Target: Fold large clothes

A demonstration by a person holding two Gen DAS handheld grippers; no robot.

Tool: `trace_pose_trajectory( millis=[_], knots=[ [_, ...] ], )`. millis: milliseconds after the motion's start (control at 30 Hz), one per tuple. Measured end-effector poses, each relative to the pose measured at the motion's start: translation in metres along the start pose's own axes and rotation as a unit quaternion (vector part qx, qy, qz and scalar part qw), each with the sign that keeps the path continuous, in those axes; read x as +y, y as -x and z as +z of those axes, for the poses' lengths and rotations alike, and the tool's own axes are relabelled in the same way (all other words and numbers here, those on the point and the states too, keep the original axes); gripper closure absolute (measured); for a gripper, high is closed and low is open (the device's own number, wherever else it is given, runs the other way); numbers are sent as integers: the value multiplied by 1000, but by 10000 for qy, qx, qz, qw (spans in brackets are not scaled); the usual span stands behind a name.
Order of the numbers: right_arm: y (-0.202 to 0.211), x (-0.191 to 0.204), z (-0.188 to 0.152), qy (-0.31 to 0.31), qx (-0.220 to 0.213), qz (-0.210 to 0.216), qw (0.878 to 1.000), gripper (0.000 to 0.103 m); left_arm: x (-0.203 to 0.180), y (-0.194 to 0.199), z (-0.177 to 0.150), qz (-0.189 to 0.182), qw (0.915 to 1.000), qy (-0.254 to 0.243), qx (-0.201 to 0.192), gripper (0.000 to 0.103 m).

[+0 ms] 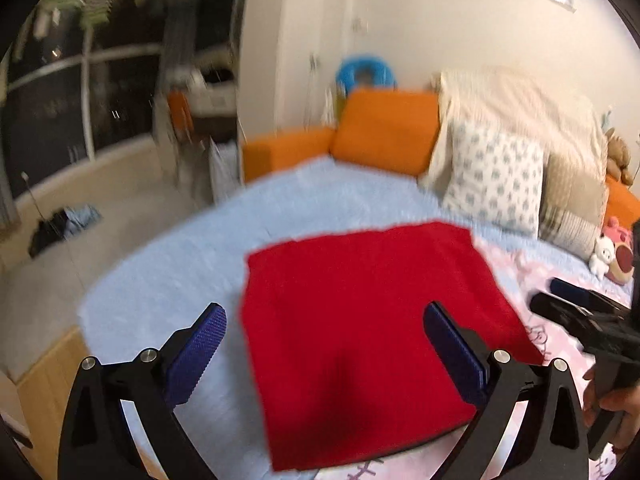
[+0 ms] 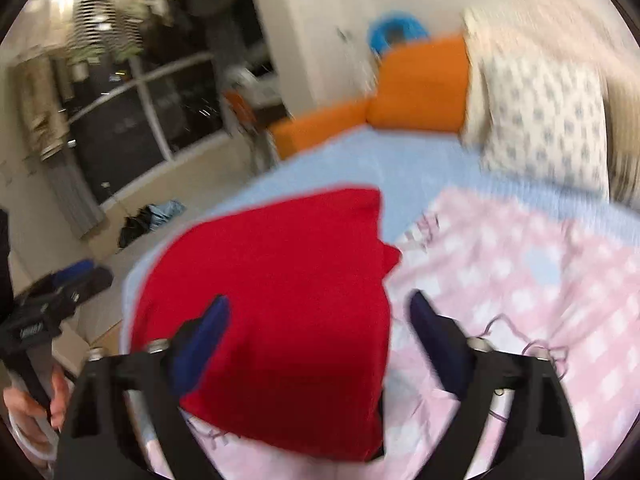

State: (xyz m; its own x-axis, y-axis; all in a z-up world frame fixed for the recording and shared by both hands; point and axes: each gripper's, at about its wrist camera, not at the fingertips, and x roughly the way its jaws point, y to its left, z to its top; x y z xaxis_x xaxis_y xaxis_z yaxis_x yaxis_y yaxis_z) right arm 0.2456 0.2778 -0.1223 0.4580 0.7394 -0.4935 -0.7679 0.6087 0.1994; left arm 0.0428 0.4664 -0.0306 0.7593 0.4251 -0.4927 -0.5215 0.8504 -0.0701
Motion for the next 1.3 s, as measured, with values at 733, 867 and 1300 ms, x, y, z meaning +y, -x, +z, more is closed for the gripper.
trace_pose_trajectory(
  millis=[733,867,1300],
  knots=[
    [73,66,-159,897,-895,-808,9886,5,-13,44,-162,744,9970,-190,20,3],
    [64,64,-178,961,-749,-815,9892,5,-18,37,-176,736,9971,-171,61,3],
    [63,63,-184,1008,-837,-826,9879,5,-24,34,-175,592,9981,-26,-160,3]
  ],
)
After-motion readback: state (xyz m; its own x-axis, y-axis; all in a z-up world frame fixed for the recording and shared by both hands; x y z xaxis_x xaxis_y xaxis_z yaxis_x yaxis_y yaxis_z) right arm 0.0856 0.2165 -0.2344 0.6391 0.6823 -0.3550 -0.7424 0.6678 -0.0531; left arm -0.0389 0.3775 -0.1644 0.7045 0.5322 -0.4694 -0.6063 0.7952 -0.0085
